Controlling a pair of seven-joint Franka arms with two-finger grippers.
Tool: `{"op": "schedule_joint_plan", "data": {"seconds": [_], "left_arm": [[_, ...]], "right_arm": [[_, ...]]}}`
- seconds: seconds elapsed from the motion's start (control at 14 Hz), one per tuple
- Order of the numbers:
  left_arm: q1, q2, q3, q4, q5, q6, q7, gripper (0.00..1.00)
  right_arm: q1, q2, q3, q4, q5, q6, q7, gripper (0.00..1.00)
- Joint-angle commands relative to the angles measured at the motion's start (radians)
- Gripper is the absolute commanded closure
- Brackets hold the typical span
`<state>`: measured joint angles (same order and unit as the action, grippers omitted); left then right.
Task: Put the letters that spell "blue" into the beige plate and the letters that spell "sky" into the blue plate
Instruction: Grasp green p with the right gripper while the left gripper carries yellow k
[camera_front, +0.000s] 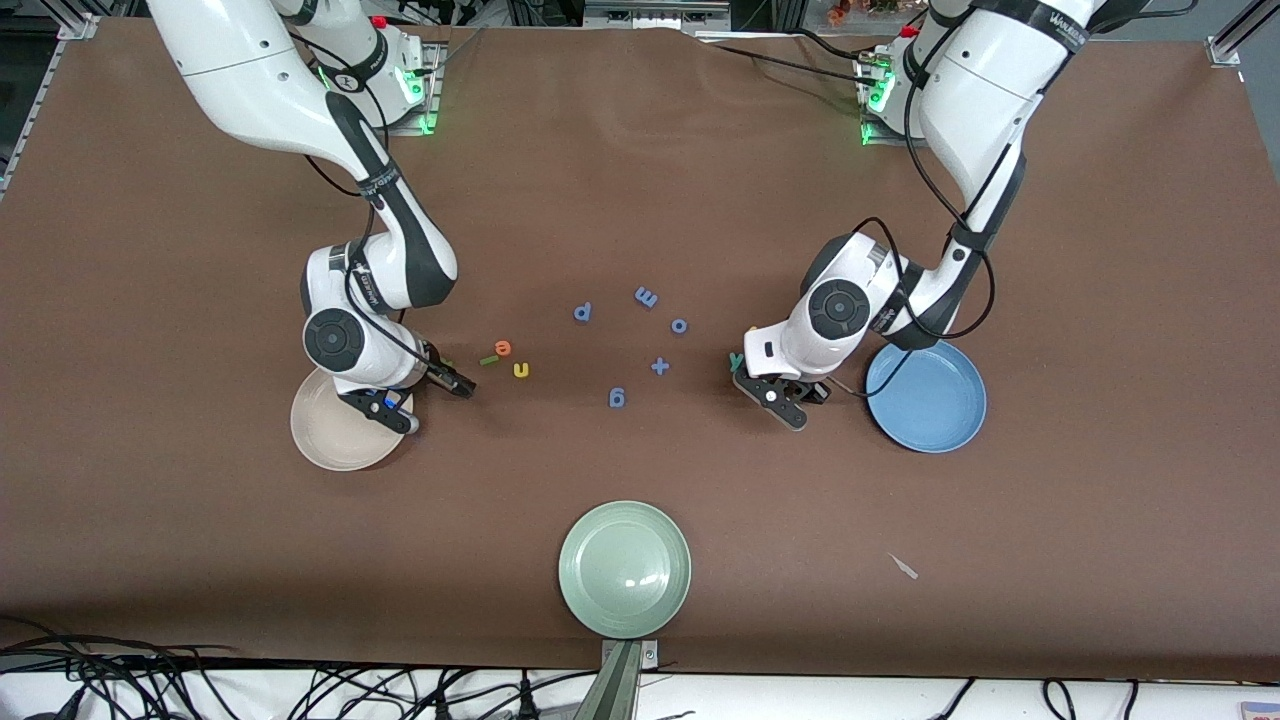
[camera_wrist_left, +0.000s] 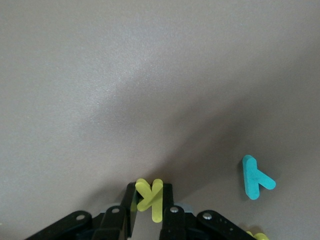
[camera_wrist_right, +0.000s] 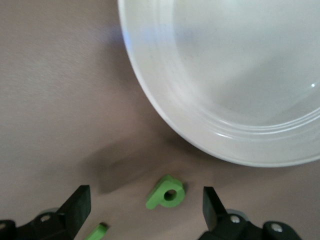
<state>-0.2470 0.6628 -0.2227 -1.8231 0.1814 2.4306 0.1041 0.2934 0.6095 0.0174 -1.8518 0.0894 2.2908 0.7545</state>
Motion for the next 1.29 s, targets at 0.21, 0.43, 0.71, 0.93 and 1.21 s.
{"op": "schedule_joint_plan", "data": {"seconds": [0.21, 0.43, 0.71, 0.93, 1.21], "left_arm": [[0.024, -0.133, 0.008, 0.031, 0.029, -0.22, 0.002, 1.0], [0.099, -0.175, 0.006, 0.031, 0.03, -0.303, 0.076, 1.0], [0.221, -0.158, 0.005, 0.019, 0.03, -0.312, 0.233, 1.0], [0.262, -0.106, 0.005, 0.015, 0.03, -0.312, 0.249, 0.92], [0.265, -0.106, 0.002, 0.018, 0.03, -0.317, 0.25, 0.0]], "right_arm": [[0.0, -0.04, 0.002, -0.082, 0.018, 0.055, 0.014, 0.05], [0.0, -0.042, 0.001, -0.084, 0.018, 0.056, 0.012, 0.14], [0.0, -0.05, 0.002, -0.084, 0.016, 0.055, 0.012, 0.43], [0.0, -0.056, 0.002, -0.084, 0.018, 0.047, 0.012, 0.64], [0.0, -0.065, 0.002, -0.084, 0.016, 0.041, 0.002, 0.91]]}}
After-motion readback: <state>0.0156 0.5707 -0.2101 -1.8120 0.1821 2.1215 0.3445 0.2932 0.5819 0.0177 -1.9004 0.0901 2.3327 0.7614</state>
